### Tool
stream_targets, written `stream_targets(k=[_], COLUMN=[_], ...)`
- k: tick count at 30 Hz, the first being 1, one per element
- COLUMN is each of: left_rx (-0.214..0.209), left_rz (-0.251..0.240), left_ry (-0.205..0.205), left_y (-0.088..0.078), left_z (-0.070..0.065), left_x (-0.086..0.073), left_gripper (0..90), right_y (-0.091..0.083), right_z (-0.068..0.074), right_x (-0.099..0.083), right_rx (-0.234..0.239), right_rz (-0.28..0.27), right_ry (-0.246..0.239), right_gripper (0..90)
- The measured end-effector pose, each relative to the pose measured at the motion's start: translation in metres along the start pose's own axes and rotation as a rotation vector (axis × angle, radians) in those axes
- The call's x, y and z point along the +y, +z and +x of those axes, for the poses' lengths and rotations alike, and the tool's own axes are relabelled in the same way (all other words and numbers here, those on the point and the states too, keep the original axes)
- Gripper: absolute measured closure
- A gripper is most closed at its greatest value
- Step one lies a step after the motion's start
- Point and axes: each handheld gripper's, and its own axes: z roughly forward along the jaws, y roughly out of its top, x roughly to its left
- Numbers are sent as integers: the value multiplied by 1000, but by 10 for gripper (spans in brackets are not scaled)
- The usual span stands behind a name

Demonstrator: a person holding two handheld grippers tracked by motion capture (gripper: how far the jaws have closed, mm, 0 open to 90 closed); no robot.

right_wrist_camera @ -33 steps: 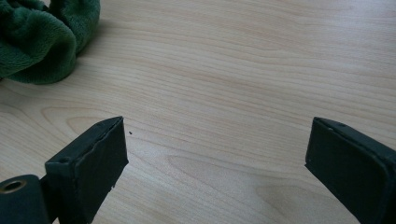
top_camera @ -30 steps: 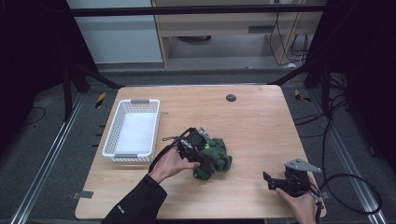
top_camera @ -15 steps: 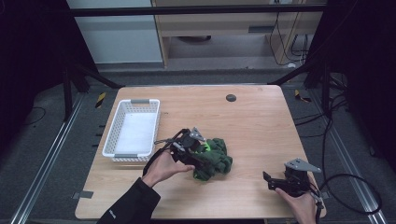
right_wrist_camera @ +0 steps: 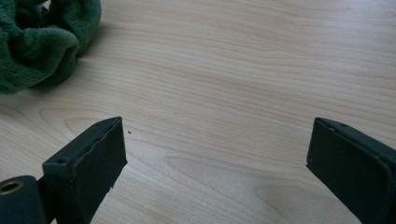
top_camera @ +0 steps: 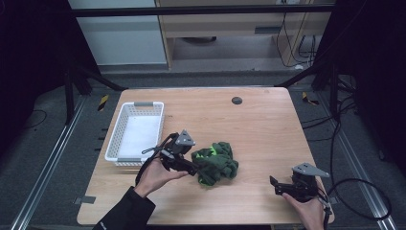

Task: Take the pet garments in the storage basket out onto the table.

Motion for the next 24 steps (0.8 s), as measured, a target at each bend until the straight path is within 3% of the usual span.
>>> stream_targets(k=[2,10,14,24], left_rx=[26,63,91,112], left_rz=[-23,-58,-72,-101], left_ry=[-7,-48,-82,-149], left_y=[-6,-14,-20,-23], left_z=[2,6,10,11], left_x=[-7,-31,-50,-88], left_gripper=[204,203,206,213], right_y=[0,0,0,0], right_z=[0,0,0,1], right_x=[0,0,0,0], right_rx=[1,1,-1,2], right_rz=[2,1,-1,2], right_ry=[5,3,0,-2], right_gripper=[46,45,45,42])
